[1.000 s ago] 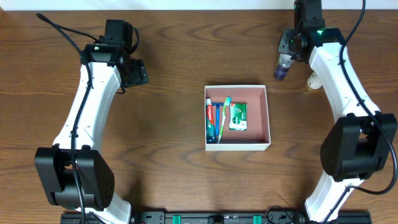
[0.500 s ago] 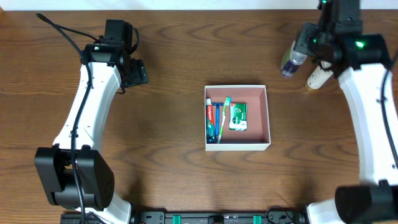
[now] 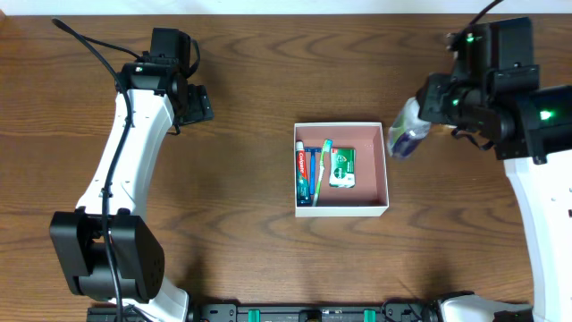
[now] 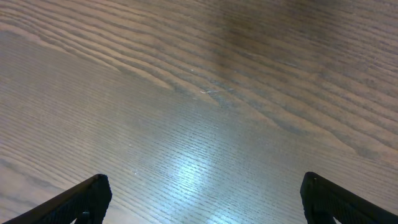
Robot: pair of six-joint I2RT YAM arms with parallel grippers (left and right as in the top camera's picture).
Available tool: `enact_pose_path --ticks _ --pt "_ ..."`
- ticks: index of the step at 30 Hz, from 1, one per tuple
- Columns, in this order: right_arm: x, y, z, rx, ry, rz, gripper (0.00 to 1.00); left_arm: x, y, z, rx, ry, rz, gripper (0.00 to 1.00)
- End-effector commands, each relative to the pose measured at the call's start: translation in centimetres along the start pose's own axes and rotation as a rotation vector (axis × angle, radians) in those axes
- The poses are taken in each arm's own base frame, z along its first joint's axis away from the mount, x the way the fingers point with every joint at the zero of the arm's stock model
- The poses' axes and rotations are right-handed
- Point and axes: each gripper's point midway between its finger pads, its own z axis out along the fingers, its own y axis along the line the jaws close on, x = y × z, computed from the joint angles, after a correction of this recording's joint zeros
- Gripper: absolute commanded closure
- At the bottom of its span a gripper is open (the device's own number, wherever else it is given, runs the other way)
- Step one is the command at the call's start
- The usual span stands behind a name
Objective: Pack container
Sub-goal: 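Lift the spray bottle and carry it over the box, then lower the spray bottle into the box's right side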
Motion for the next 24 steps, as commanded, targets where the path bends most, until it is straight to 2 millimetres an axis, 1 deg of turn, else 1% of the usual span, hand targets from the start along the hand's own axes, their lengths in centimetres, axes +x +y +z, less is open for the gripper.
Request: enact_pose_path --ticks 1,8,12,18,24 --pt "-0.3 1.7 -1.2 -0.055 -0.026 -0.03 0.93 -0.7 0.1 -0.8 0.007 -0.026 -0.02 0.02" --pt "0.4 3.2 -0.4 -0.072 0.005 -0.049 0.93 -0.7 0.1 -0.8 0.007 -0.026 -0.02 0.02" --pt "0.8 3.9 0.6 -0.074 0.03 -0.063 0.93 -0.7 0.1 -0.8 0.007 -0.026 -0.02 0.02" --pt "1.8 4.9 3.1 -0.061 0.103 -0.091 0.93 -0.7 0.1 -0.8 0.007 -0.026 -0.02 0.02" --pt "2.4 4.3 5.5 -0.003 0.163 -0.097 0.94 -0.7 0.1 -0.8 0.007 -0.026 -0.02 0.02"
